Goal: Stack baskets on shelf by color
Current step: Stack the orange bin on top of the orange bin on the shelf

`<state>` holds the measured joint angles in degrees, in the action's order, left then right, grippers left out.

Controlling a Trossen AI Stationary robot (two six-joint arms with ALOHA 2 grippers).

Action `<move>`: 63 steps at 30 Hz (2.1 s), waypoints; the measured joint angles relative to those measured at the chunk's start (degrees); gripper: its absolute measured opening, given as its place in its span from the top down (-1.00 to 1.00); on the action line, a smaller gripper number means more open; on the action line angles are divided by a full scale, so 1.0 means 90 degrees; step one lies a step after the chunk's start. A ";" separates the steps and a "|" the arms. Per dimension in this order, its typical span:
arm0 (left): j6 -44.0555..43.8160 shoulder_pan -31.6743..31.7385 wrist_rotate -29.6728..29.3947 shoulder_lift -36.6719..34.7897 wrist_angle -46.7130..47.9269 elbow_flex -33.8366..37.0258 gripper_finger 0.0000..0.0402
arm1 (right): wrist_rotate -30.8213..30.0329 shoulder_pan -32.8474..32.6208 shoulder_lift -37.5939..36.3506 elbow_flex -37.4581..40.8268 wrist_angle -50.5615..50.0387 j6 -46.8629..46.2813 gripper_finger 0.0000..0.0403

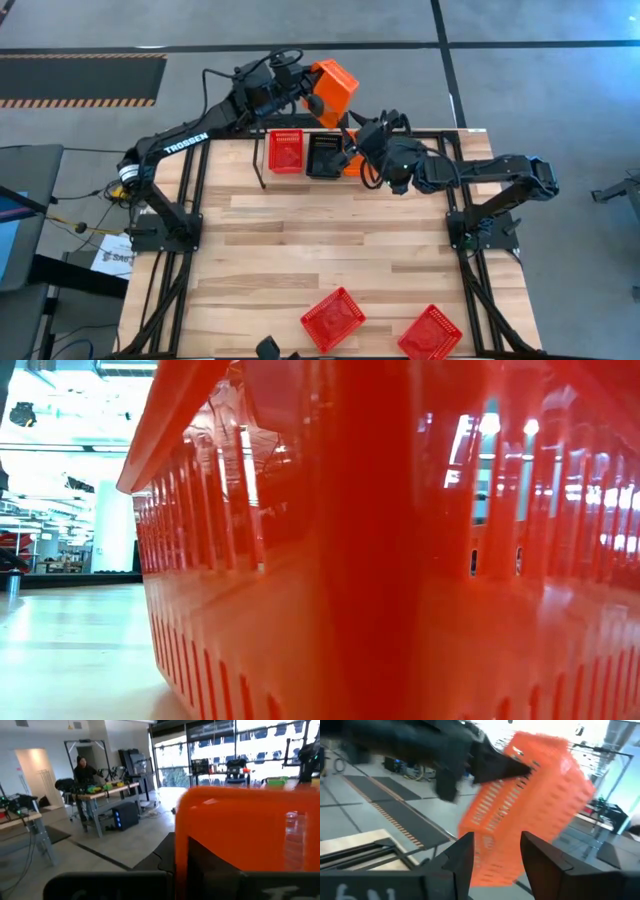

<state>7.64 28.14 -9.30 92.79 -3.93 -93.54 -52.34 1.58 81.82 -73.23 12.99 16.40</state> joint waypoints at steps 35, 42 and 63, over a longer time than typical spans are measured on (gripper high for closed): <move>-0.0590 -0.0378 0.0195 0.0025 0.0556 -0.0006 1.00 | -0.0643 0.1074 0.0005 0.0007 -0.0272 0.0568 0.46; -0.0411 -0.0386 -0.0136 0.0022 0.0544 0.0002 0.99 | -0.0787 0.1003 -0.0005 -0.0002 -0.0226 0.0796 0.95; -0.0549 -0.0650 -0.0265 -0.0240 0.1962 -0.0058 -0.32 | -0.0139 0.1510 -0.0056 -0.0005 -0.0931 0.0730 0.99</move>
<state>2.70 22.28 -11.68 90.63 13.73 -94.06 -53.59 15.17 81.32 -73.28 4.62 22.97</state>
